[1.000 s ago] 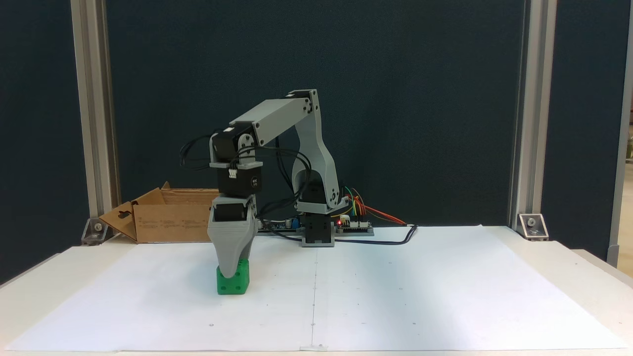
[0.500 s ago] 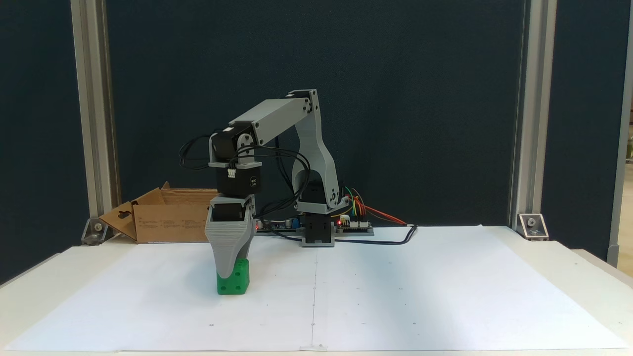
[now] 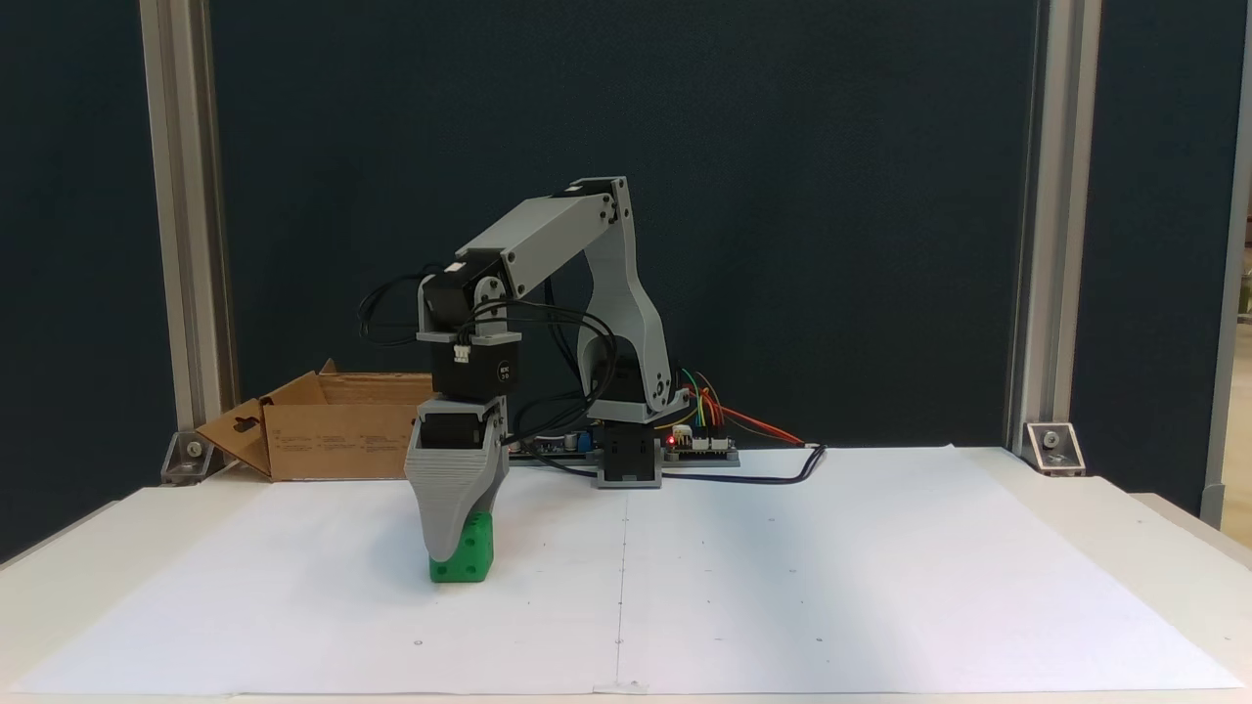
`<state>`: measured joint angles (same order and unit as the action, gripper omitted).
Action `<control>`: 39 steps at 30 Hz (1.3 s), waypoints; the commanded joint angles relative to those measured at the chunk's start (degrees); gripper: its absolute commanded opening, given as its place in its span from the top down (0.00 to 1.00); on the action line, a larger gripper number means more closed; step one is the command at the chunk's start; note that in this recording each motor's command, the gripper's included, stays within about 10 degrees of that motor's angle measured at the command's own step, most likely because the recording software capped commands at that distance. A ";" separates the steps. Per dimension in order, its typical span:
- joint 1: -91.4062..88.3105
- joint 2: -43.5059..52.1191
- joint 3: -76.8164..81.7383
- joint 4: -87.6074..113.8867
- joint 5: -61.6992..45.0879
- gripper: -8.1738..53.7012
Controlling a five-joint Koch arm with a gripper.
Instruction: Grasp a green dice and put it in the bin.
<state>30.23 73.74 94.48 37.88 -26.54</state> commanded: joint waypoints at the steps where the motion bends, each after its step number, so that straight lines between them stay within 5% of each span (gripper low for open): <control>1: -0.09 0.09 -0.97 -0.62 2.55 0.19; 26: -0.18 -3.52 -0.97 -2.90 2.37 0.21; 33: -0.09 -3.52 -0.97 -2.90 2.37 0.39; 37: 0.18 -3.43 -0.97 -2.90 2.37 0.64; 39: 0.26 -3.43 -0.97 -2.90 2.37 0.68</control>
<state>30.50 69.87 94.39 34.89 -26.54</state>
